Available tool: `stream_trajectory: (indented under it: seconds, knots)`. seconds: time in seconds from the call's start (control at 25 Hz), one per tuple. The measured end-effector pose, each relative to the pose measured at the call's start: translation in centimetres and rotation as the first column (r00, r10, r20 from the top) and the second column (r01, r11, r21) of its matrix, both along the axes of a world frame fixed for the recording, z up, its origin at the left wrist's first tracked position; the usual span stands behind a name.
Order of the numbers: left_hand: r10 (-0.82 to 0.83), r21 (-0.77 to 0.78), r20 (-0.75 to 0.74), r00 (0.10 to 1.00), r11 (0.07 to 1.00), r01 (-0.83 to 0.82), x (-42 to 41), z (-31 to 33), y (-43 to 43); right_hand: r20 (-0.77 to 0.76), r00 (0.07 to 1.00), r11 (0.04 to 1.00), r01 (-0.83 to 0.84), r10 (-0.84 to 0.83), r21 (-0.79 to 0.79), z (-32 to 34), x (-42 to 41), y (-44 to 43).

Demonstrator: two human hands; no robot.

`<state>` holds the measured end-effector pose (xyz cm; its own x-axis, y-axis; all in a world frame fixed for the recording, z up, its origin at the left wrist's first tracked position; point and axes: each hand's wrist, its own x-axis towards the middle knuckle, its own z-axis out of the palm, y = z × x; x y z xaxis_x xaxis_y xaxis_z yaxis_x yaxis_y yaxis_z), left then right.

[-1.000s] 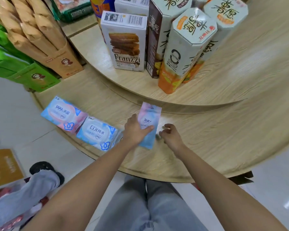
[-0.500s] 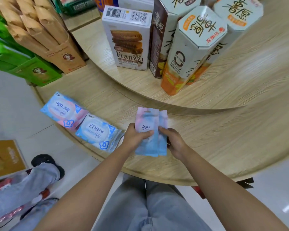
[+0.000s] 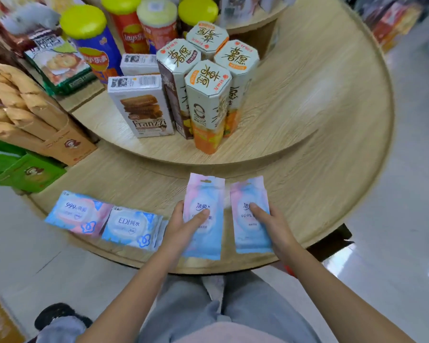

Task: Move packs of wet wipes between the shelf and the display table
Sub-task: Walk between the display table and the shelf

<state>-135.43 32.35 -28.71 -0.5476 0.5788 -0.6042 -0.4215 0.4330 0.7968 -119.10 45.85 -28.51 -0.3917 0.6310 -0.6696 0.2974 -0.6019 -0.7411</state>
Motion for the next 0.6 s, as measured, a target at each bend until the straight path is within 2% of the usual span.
stream_trajectory:
  seconds: [0.16,0.28,0.36,0.48,0.6]
  knots:
    - [-0.338,-0.035,-0.12,0.933,0.941,0.336,0.1,1.3,0.0,0.037,0.971,0.97,0.233,-0.236,0.074,2.5,4.0,-5.3]
    - [-0.563,-0.001,-0.148,0.813,0.823,0.569,2.1,2.8,0.1,0.067,0.88,0.88,0.461,-0.47,0.119,3.8,7.3,-11.0]
    - [-0.708,0.013,-0.16,0.688,0.695,0.719,4.9,3.8,0.0,0.076,0.762,0.764,0.63,-0.642,0.138,4.8,10.0,-15.8]
    - [-0.843,0.038,-0.168,0.51,0.512,0.858,10.6,5.1,-0.6,0.072,0.559,0.562,0.806,-0.826,0.186,6.1,14.4,-22.5]
    - [-0.948,0.064,-0.206,0.242,0.234,0.97,18.0,6.8,-2.4,0.052,0.285,0.289,0.925,-0.957,0.245,6.9,19.1,-29.7]
